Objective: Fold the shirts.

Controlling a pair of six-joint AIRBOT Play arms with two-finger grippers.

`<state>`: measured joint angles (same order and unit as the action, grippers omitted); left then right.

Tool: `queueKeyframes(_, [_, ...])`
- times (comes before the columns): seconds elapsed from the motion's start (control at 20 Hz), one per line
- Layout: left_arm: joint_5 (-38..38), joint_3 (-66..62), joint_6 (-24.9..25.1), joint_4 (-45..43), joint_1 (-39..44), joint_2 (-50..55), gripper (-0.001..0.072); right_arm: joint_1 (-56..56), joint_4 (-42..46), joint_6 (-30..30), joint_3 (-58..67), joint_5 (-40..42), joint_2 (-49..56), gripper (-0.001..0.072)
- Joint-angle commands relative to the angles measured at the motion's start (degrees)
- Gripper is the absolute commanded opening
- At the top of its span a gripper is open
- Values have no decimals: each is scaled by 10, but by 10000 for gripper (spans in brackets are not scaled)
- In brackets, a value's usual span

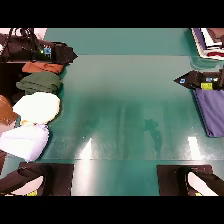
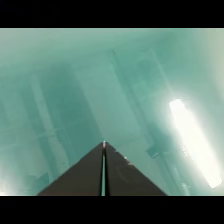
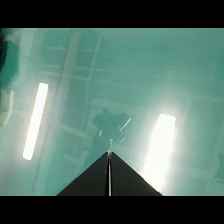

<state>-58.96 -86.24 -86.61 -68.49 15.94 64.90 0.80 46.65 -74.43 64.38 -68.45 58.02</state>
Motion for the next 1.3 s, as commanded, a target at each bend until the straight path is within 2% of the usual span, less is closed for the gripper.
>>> queueKeyframes(0.0, [0, 0, 0, 0, 0, 0, 25, 1, 0, 0, 0, -2, 0, 20])
queueKeyframes(0.6, [1, 0, 0, 2, 0, 0, 25, 1, -1, 0, 0, -4, 0, 20])
queueKeyframes(0.7, [33, 0, 1, -33, 0, 0, 28, 1, -1, 0, 0, -4, 0, 20])
queueKeyframes(0.8, [58, 0, -9, -137, 0, 3, 486, 1, -2, 0, 0, -3, 0, 20])
queueKeyframes(0.9, [66, 0, -54, -272, -5, 25, 499, 1, -2, 0, 0, -3, 0, 20])
queueKeyframes(0.95, [68, 0, -72, -308, -21, 46, 499, 1, -2, 0, 0, -3, 0, 20])
queueKeyframes(1.25, [152, -12, -91, -294, -151, 211, 500, 1, -2, 0, 0, -3, 0, 19])
